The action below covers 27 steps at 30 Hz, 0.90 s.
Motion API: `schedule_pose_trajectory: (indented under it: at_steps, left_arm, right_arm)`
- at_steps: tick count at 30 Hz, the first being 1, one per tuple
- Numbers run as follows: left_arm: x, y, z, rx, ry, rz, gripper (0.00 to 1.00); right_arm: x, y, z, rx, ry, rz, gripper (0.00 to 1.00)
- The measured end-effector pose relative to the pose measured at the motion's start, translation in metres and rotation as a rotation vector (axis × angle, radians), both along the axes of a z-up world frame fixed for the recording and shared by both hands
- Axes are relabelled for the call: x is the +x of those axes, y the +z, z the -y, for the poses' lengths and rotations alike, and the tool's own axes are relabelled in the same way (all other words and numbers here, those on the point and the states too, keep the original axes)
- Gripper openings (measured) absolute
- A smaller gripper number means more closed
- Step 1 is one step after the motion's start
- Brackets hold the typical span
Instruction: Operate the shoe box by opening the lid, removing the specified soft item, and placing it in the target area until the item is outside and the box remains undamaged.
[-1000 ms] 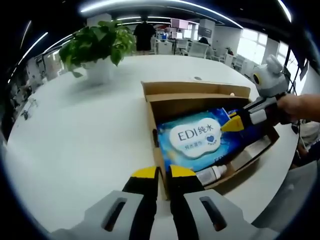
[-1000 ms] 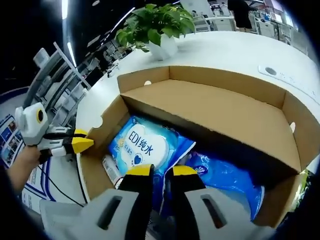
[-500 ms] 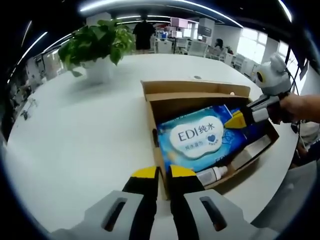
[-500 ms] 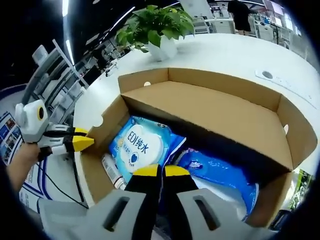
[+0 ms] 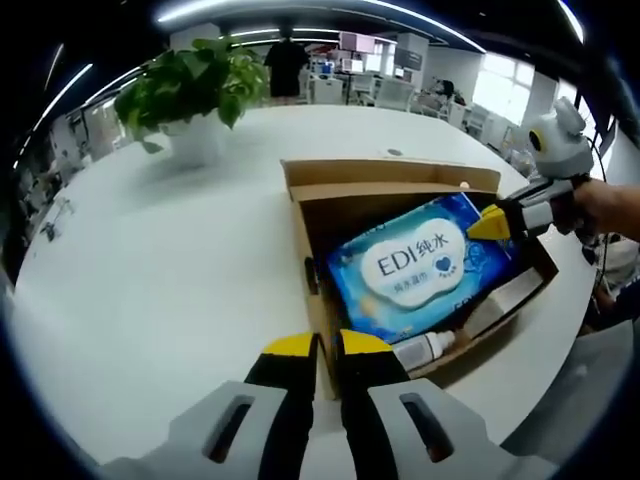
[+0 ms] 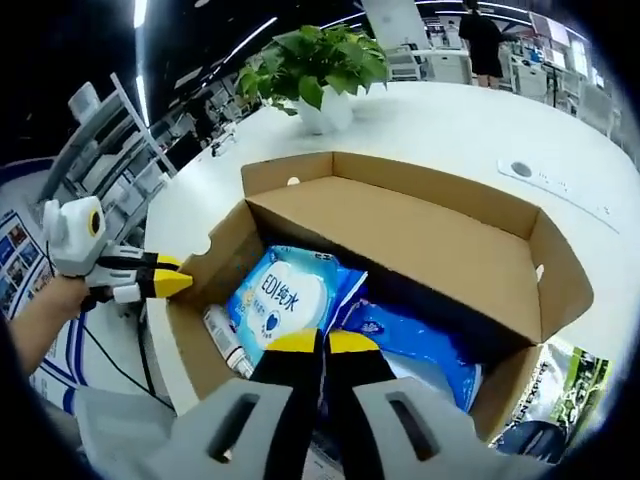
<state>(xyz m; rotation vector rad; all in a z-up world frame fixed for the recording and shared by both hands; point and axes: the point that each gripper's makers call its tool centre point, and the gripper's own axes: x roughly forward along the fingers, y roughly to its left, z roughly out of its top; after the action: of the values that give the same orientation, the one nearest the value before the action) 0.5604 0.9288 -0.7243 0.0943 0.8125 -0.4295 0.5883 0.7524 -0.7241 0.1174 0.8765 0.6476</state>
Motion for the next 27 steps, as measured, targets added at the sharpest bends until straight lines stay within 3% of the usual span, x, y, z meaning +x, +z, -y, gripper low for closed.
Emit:
schedule_pose_trajectory:
  at_steps: [18, 27]
  left_arm:
    - [0.0, 0.001, 0.001, 0.041, -0.045, -0.047, 0.06]
    - [0.007, 0.02, 0.006, 0.068, -0.087, -0.005, 0.1]
  right_arm:
    - [-0.009, 0.011, 0.03, -0.067, -0.009, 0.042, 0.0]
    - [-0.009, 0.001, 0.038, -0.101, -0.017, 0.03, 0.0]
